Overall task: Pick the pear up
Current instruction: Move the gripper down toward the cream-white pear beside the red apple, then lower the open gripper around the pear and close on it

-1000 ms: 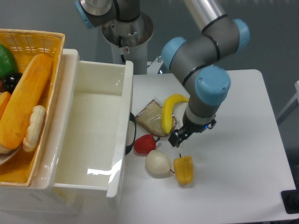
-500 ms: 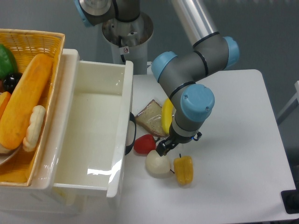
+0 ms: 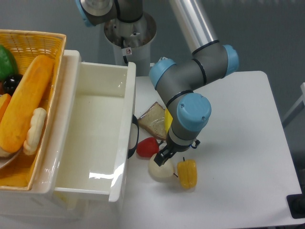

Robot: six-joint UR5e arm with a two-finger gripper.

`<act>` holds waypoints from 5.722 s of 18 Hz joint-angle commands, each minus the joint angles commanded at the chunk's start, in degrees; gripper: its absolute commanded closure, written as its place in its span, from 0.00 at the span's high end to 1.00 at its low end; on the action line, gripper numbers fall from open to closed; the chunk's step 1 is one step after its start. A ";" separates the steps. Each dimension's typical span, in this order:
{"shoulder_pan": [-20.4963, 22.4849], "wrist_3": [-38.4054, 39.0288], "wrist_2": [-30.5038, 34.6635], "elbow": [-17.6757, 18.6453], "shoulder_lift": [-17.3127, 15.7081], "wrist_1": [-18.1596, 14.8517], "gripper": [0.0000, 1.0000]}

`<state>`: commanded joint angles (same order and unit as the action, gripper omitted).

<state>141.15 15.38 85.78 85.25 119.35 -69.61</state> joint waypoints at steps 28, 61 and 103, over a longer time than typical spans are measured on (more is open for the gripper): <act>-2.20 0.09 0.44 -0.62 3.43 1.23 1.00; -2.90 0.62 1.14 -0.70 5.63 2.02 1.00; -2.11 -18.26 2.55 -2.37 -2.63 2.02 0.52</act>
<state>139.04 -2.88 88.33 82.88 116.73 -67.59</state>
